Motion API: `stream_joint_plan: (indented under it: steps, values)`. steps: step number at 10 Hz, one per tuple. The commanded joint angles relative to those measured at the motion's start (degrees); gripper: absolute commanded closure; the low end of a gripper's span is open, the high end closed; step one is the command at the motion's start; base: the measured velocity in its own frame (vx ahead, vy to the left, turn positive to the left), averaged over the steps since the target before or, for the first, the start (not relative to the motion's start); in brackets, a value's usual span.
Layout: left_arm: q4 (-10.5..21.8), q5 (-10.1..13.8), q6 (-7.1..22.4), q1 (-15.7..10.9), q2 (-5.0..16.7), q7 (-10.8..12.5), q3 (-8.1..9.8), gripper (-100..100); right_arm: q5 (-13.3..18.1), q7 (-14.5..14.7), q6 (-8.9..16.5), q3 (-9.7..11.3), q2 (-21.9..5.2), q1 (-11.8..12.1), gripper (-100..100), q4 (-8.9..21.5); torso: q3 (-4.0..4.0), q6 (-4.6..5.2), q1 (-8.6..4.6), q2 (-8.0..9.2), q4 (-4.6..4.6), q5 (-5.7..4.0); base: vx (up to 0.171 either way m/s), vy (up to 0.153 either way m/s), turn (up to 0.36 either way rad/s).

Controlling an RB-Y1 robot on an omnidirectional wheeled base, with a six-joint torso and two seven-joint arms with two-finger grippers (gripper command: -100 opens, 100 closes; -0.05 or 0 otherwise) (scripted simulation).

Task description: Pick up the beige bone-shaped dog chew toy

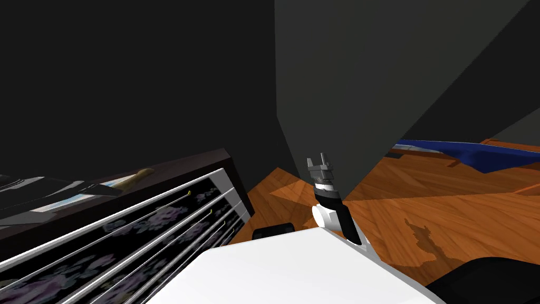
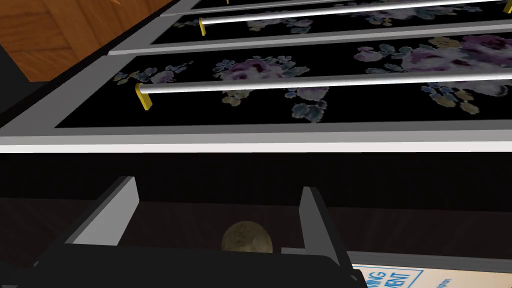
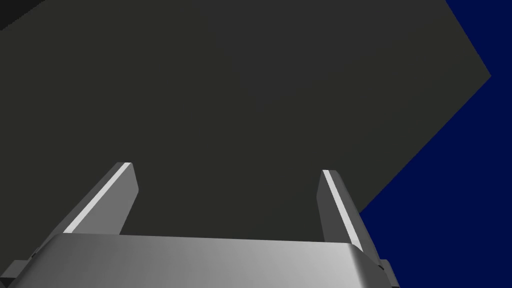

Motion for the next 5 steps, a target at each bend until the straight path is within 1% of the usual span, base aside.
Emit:
stream_joint_plan:
  steps: [1,2,3,4,5]
  values:
    - [1.23,0.34,-1.43,-0.77,1.57,2.0,-1.86,-100,0.0,0.0,0.0,0.0,0.0,0.0,0,0.0,0.0,0.0,0.0,0.0,0.0,0.0,0.099,0.105,-0.167]
    - [1.23,0.34,-1.43,-0.77,1.57,2.0,-1.86,-100,0.0,0.0,0.0,0.01,0.0,-0.01,0,0.0,0.05,0.02,-0.09,0.07,0.03,-0.04,0.083,0.094,-0.08]
    - [2.69,0.16,-3.14,-1.25,2.24,3.22,-2.72,-100,0.0,0.0,0.0,0.0,0.0,0.0,0,0.0,0.1,-0.01,-0.17,0.15,0.05,-0.05,0.103,0.137,-0.126]
    - [3.95,0.03,-4.81,-1.64,2.7,4.25,-3.47,-100,0.0,0.0,0.0,0.0,0.0,-0.01,0,0.0,0.09,0.0,-0.05,0.13,0.05,-0.05,0.188,0.194,-0.23]
    - [3.95,0.03,-4.88,-1.64,2.7,4.25,-3.47,-100,0.0,0.0,0.0,0.0,-0.01,0.0,0,0.0,-0.05,0.02,0.14,-0.11,-0.01,0.01,0.15,0.139,-0.099]
